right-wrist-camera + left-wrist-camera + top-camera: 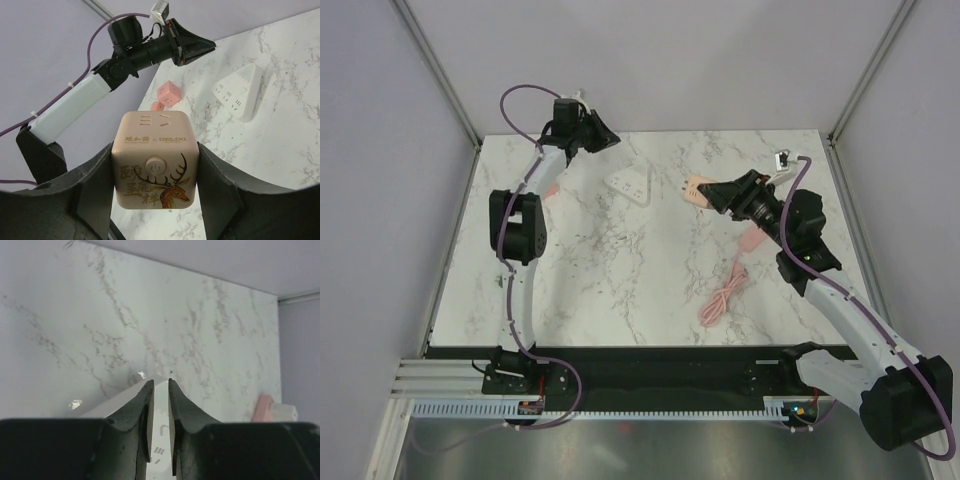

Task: Insert the plug

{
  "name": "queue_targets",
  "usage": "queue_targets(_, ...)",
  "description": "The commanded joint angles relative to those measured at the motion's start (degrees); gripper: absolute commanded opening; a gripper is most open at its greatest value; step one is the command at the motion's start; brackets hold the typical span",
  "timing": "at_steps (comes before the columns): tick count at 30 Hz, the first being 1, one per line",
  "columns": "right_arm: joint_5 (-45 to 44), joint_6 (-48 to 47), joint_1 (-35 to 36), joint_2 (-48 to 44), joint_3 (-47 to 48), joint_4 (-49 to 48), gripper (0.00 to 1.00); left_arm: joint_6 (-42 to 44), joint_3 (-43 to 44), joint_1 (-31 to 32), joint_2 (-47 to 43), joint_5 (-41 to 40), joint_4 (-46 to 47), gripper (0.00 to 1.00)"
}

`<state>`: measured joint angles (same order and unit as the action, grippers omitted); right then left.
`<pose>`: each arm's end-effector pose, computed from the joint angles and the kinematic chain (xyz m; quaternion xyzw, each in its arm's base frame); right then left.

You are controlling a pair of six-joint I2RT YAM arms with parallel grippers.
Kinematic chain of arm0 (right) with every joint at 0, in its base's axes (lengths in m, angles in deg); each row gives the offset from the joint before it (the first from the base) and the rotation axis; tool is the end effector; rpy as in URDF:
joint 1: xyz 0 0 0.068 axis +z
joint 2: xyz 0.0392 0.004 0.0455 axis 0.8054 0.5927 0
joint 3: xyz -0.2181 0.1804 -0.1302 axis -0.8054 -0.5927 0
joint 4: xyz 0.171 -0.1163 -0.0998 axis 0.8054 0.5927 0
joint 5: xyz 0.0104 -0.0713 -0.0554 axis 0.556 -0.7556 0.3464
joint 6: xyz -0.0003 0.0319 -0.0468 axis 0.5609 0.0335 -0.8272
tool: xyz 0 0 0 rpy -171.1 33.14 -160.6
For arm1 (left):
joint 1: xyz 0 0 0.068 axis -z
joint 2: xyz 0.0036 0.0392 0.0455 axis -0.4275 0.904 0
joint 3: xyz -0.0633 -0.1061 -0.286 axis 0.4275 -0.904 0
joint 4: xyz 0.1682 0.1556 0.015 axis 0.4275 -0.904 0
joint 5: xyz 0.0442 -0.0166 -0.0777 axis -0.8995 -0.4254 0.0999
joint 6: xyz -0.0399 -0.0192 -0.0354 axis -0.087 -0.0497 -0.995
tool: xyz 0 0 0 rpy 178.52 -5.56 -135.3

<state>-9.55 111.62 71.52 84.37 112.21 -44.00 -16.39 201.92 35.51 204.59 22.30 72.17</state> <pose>0.1808 0.0717 0.3809 0.0557 0.6925 0.4726 0.5422 0.5391 -0.1127 0.2867 -0.0820 0.8349 -0.3561 0.4116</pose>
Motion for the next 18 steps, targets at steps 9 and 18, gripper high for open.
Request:
queue_targets(9,-0.84,-10.66,0.06,3.22,6.35,9.02,0.0,0.26,13.91,0.0,15.26,-5.26,-6.95,0.26)
queue_targets(18,-4.95,-17.22,0.15,4.97,9.77,16.55,0.0,-3.08,5.84,0.52,13.26,2.74,-6.86,0.25)
